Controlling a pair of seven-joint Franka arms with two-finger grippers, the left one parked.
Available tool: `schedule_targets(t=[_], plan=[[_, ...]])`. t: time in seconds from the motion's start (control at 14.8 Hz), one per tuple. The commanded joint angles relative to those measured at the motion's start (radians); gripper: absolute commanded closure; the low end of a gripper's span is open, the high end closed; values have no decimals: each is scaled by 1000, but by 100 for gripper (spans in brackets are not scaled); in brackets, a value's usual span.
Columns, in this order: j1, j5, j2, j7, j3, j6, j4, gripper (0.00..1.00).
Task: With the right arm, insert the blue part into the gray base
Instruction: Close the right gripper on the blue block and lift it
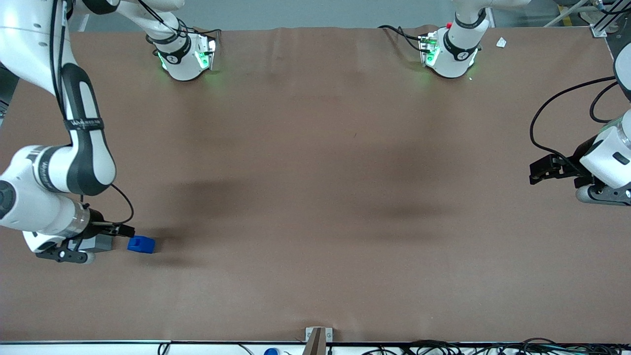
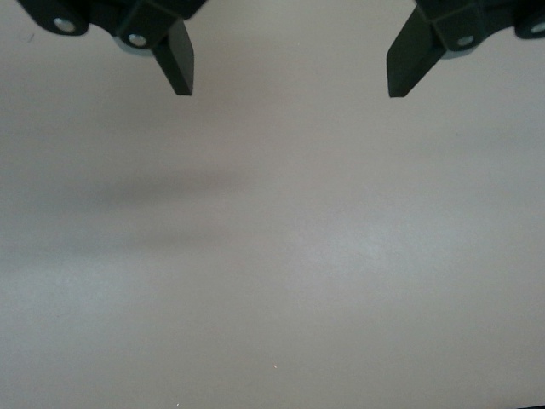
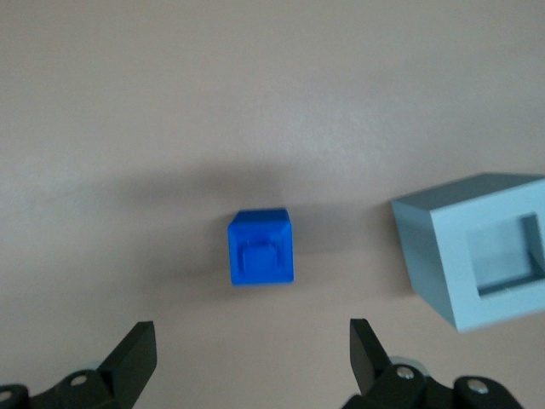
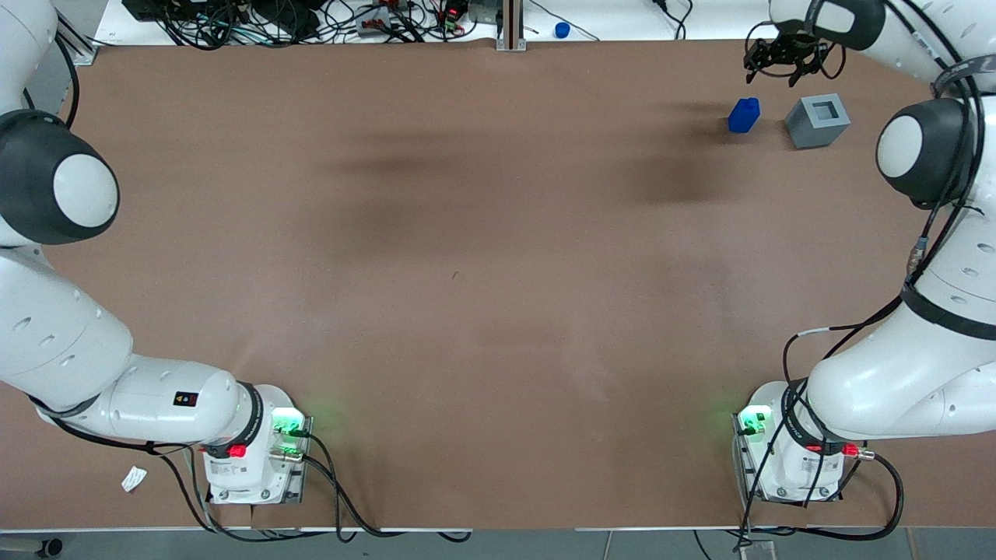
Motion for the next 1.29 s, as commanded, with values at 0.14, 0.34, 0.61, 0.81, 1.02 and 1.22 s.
schedule_targets(t=[0.14,0.34,0.61,0.81,1.02,1.22], plan=[[-1,10,77,-6,1,102,19,0],[-1,10,113,-6,1,146,17,0],[1,11,134,-5,1,159,8,0],[-1,11,143,-5,2,182,-6,15],[-1,11,148,-6,2,182,-10,66],[-1,11,147,-8,2,172,-9,100]])
